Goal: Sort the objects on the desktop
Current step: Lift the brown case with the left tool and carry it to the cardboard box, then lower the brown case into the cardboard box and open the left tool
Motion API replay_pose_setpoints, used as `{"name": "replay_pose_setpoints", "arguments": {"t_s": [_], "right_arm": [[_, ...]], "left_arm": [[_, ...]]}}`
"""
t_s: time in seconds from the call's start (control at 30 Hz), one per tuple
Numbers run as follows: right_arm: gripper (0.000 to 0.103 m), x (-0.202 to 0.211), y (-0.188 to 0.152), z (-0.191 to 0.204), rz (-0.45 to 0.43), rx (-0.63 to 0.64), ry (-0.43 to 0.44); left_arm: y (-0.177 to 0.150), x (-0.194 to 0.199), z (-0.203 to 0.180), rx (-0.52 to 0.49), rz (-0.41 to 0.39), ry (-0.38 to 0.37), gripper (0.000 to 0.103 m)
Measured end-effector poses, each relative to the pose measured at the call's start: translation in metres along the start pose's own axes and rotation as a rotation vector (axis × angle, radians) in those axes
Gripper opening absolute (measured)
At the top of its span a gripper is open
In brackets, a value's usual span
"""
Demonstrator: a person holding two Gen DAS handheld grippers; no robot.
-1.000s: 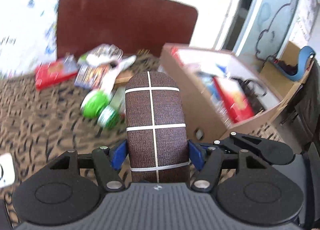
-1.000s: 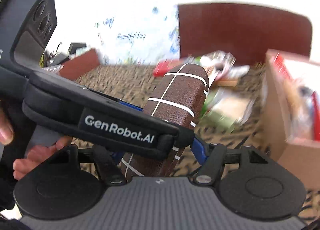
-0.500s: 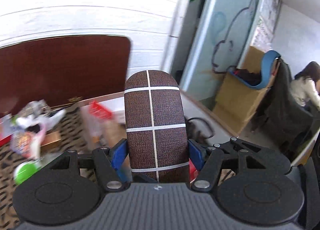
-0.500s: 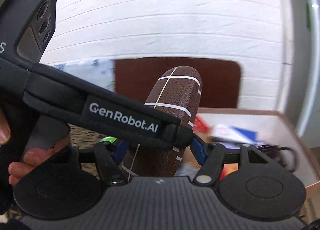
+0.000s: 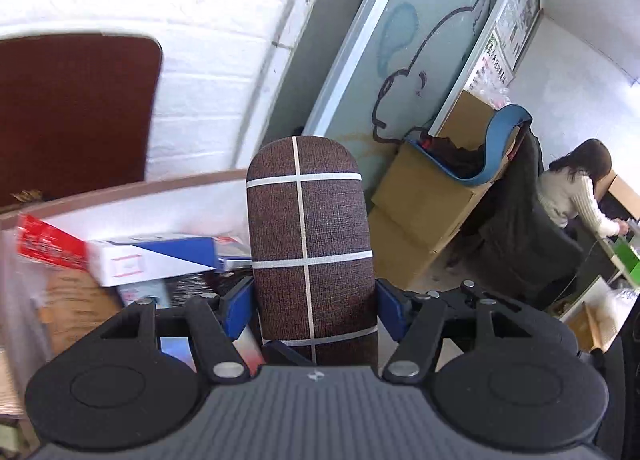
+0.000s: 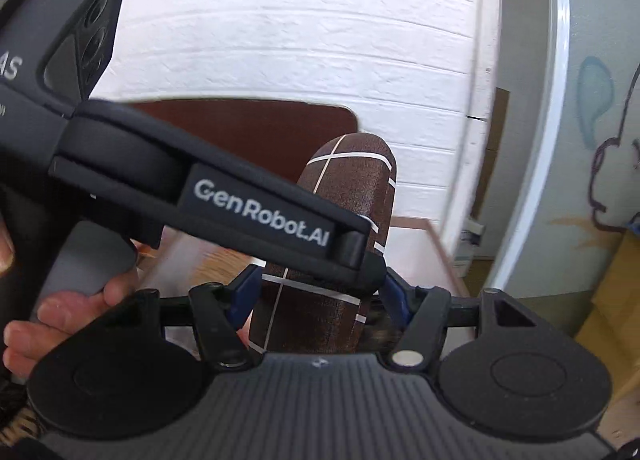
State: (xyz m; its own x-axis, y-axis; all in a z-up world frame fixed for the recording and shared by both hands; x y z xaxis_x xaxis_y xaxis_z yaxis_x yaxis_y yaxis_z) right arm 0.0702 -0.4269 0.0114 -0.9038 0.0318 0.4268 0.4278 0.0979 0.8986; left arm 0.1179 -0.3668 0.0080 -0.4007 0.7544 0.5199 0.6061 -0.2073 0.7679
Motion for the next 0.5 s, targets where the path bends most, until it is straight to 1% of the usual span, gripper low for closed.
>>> {"name": "replay_pose_setpoints", "arguments": {"t_s": [0.13, 0.27, 0.3, 0.33, 0.4, 0.43, 0.5], "right_arm": [[0.064, -0.026, -0.009, -0.019, 0.052, 0.022, -0.018], [0.063, -0.063, -0.018, -0.035, 0.115, 0.004, 0.01], [0.064, -0.069, -0.019, -0.037, 0.122, -0.009, 0.022], [0.064, -0.073, -0.019, -0.038, 0.121, -0.016, 0.03], [0.076, -0.074, -0.017, -0.041, 0.102, -0.021, 0.019], [0.076, -0.074, -0.015, -0.042, 0.089, -0.022, 0.002], [0.076, -0.072, -0.013, -0.044, 0.092, -0.028, -0.025]], "left_arm": [[-0.001, -0.035, 0.008, 0.041, 0.031, -0.018, 0.066], [-0.005, -0.059, 0.026, 0.108, 0.075, -0.018, 0.066], [-0.004, -0.059, 0.03, 0.128, 0.071, -0.019, 0.07], [-0.002, -0.056, 0.034, 0.136, 0.062, -0.024, 0.076], [0.003, -0.048, 0.036, 0.117, 0.028, -0.031, 0.081], [0.006, -0.043, 0.036, 0.104, 0.013, -0.026, 0.084], [0.008, -0.036, 0.038, 0.081, -0.008, -0.011, 0.087]]}}
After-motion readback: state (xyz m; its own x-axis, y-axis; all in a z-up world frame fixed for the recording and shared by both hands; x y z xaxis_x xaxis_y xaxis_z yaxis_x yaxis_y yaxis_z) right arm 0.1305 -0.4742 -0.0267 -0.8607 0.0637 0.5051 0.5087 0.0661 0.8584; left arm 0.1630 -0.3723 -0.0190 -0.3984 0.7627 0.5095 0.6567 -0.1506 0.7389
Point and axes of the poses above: each gripper's, at about its wrist camera, not at the fingertips, and x roughly against the way its jaws point, z to its left, y to its top, the point moved 7 cm from there along -x, roughly the way its jaws point
